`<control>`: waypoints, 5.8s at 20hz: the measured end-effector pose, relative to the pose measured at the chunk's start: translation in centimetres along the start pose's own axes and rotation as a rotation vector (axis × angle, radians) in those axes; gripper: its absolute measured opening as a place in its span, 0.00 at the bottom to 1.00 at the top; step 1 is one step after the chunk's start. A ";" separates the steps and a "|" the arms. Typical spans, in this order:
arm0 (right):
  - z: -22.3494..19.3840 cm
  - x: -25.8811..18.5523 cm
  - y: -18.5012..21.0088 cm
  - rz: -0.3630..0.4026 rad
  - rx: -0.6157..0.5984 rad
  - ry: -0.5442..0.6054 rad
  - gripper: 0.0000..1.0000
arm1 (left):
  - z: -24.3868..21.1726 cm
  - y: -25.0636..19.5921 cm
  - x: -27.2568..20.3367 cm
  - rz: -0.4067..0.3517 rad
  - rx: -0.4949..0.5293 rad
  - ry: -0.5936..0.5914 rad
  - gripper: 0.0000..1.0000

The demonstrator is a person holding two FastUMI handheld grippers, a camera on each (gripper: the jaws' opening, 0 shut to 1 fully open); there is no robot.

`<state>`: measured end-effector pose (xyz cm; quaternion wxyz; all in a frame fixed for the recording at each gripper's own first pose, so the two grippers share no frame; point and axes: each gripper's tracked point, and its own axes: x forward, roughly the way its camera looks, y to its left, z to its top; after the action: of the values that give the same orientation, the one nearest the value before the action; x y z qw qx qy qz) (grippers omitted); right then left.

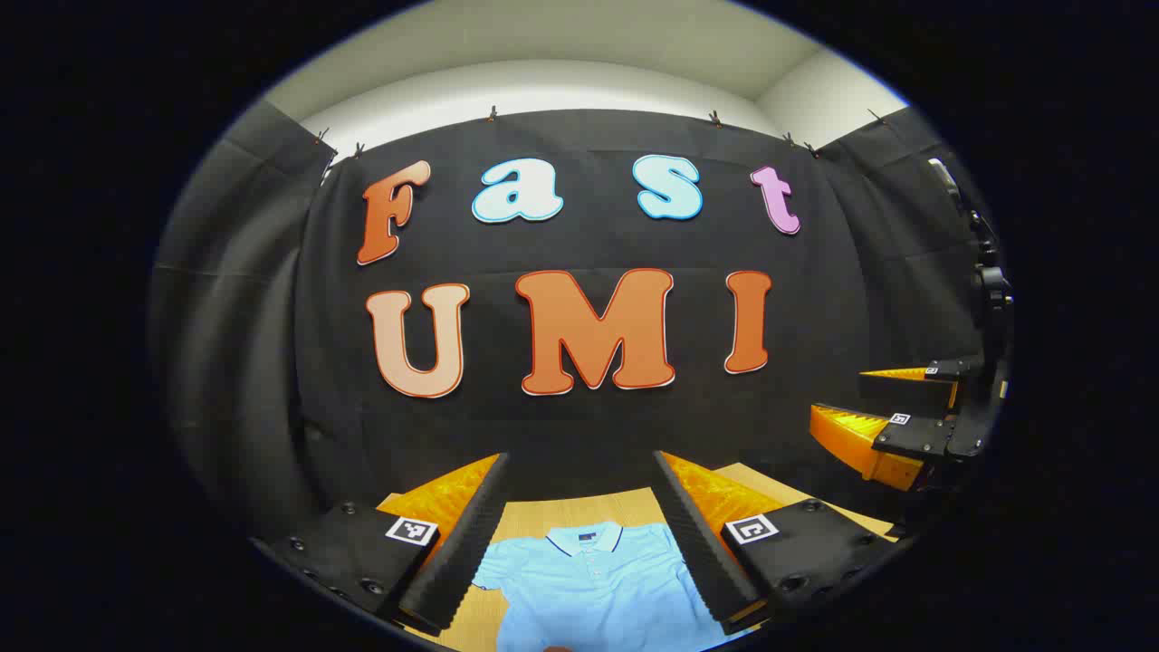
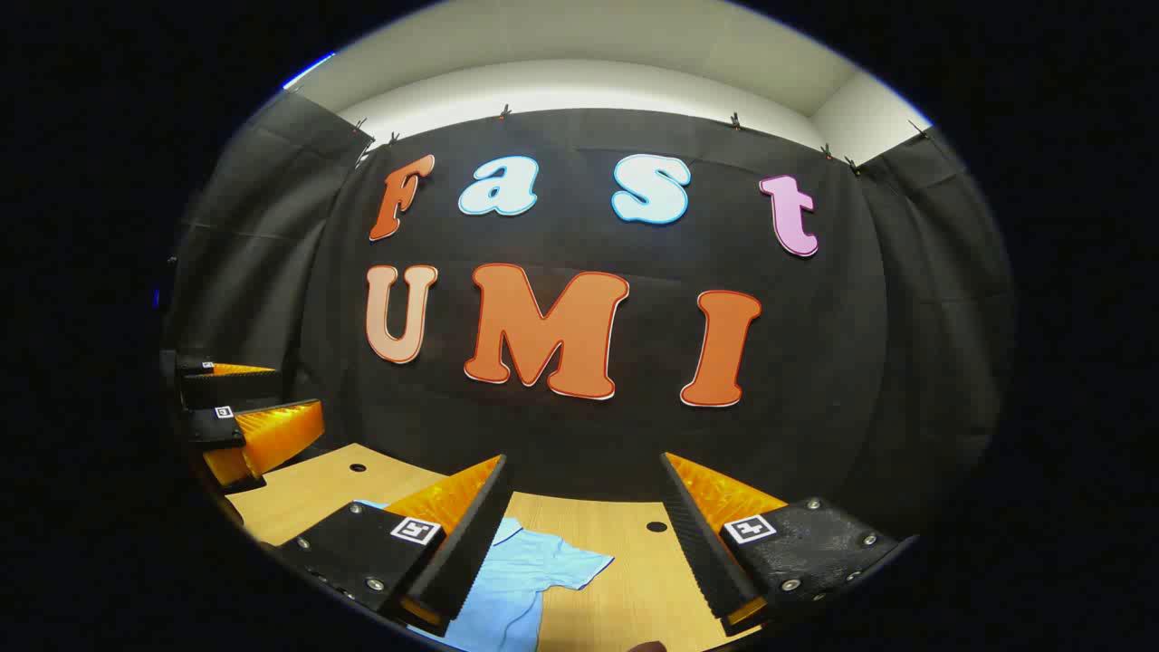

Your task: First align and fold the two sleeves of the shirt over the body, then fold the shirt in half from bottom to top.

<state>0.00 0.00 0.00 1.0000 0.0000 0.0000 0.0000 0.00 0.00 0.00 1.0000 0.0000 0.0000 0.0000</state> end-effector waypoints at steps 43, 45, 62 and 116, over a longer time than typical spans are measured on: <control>-30.2 14.9 -0.5 0.065 0.076 0.865 0.87 | -5.8 2.8 1.4 0.160 0.063 0.059 1.00; -32.2 15.5 -1.0 0.067 0.062 0.918 0.83 | -5.8 2.6 1.8 0.160 0.078 0.066 1.00; -44.0 18.2 -0.2 0.058 0.107 1.245 0.48 | -8.8 3.2 3.3 0.267 0.083 0.192 1.00; -27.1 13.7 7.8 0.270 0.355 0.856 0.93 | -28.0 20.5 8.4 0.262 -0.283 0.715 0.97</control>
<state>13.67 7.82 -27.06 0.8859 0.1708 0.4114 0.1298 8.41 20.52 -27.98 0.9186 -0.1374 0.3479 0.1276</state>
